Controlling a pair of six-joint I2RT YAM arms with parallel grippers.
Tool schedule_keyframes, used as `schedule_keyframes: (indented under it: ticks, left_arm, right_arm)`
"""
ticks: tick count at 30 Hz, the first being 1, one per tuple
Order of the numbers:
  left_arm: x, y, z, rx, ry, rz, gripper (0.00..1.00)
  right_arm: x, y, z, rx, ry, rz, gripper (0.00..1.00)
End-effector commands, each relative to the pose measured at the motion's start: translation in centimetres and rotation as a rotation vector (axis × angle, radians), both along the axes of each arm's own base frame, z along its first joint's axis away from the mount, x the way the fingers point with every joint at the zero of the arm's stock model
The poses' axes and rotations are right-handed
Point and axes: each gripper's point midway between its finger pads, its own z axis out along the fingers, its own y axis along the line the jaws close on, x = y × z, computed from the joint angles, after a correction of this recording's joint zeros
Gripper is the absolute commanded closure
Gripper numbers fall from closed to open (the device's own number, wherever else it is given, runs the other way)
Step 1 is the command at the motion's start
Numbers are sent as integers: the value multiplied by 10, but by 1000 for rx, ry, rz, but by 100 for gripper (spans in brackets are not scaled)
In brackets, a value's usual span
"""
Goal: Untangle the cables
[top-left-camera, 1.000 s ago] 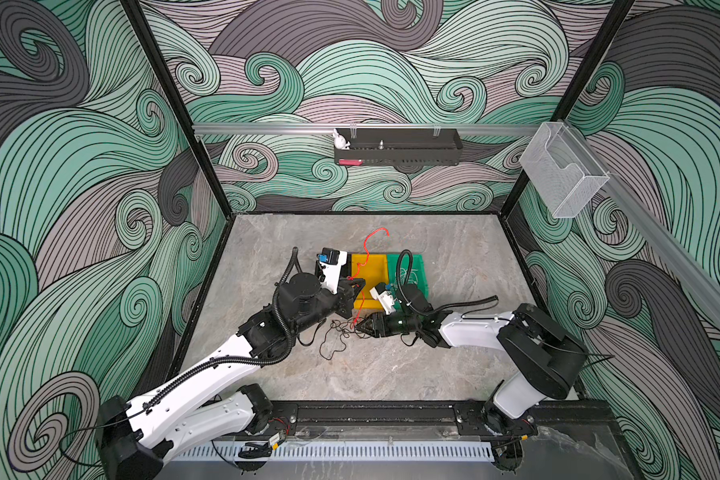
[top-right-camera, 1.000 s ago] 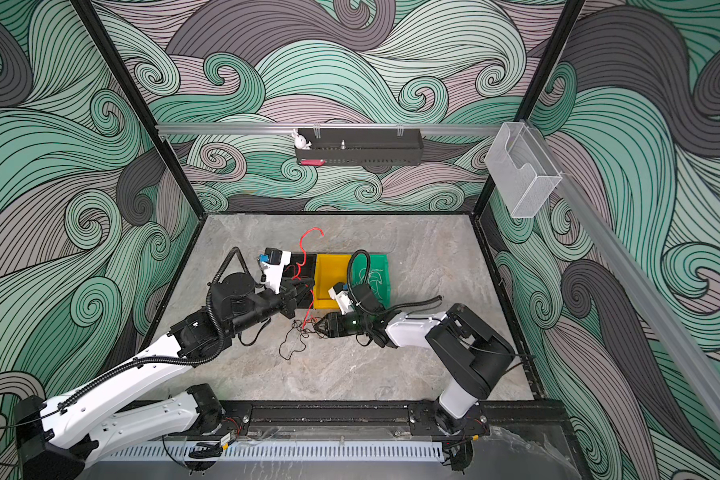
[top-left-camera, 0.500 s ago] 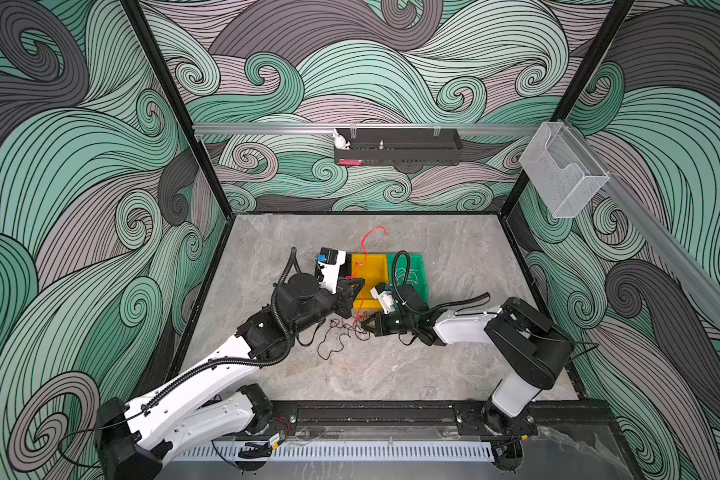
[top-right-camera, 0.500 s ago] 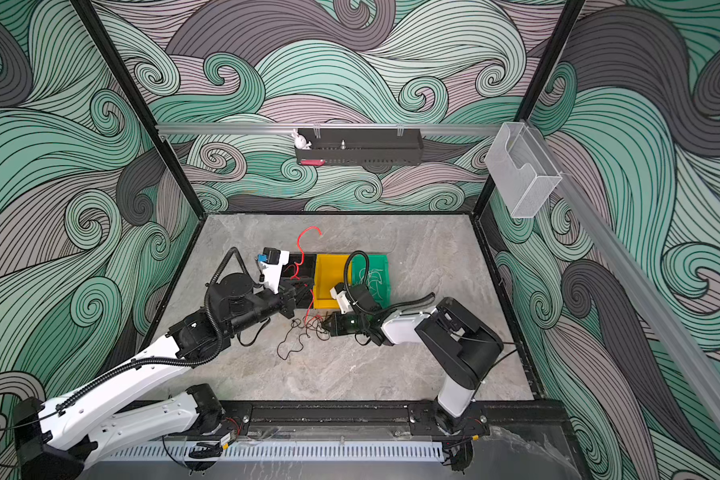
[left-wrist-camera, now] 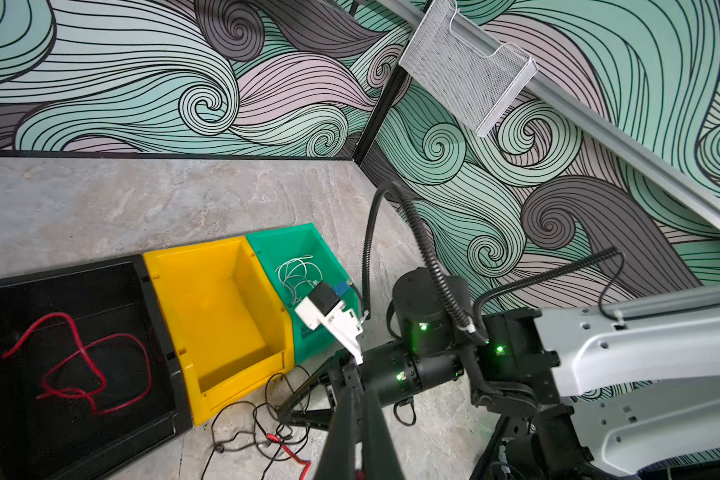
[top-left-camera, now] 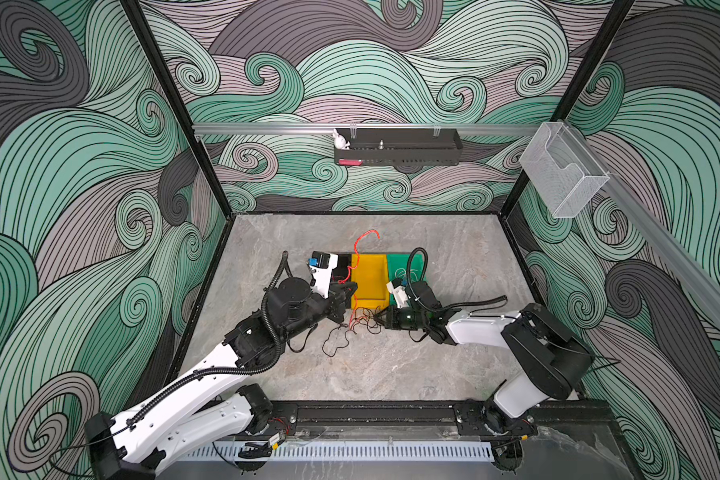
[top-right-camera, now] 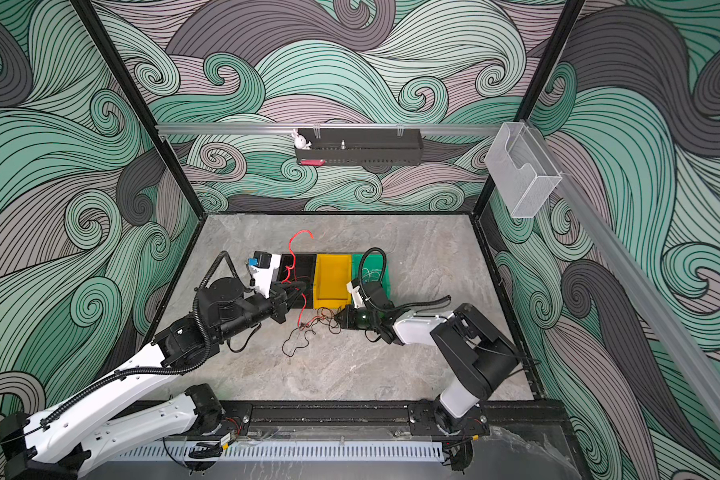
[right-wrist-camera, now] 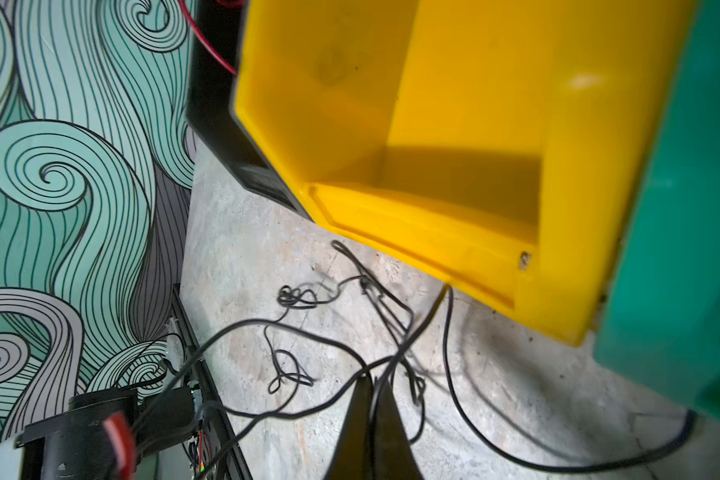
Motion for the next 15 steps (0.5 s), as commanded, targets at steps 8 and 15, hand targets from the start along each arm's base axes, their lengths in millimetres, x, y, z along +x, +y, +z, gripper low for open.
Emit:
schedule_keyframes:
  ticks: [8, 15]
  left_arm:
    - [-11, 30, 5, 1, -24, 75, 100]
    - [-10, 28, 14, -45, -27, 76, 100]
  right_arm:
    - [8, -37, -1, -64, 17, -93, 100]
    - [-1, -38, -6, -93, 29, -43, 100]
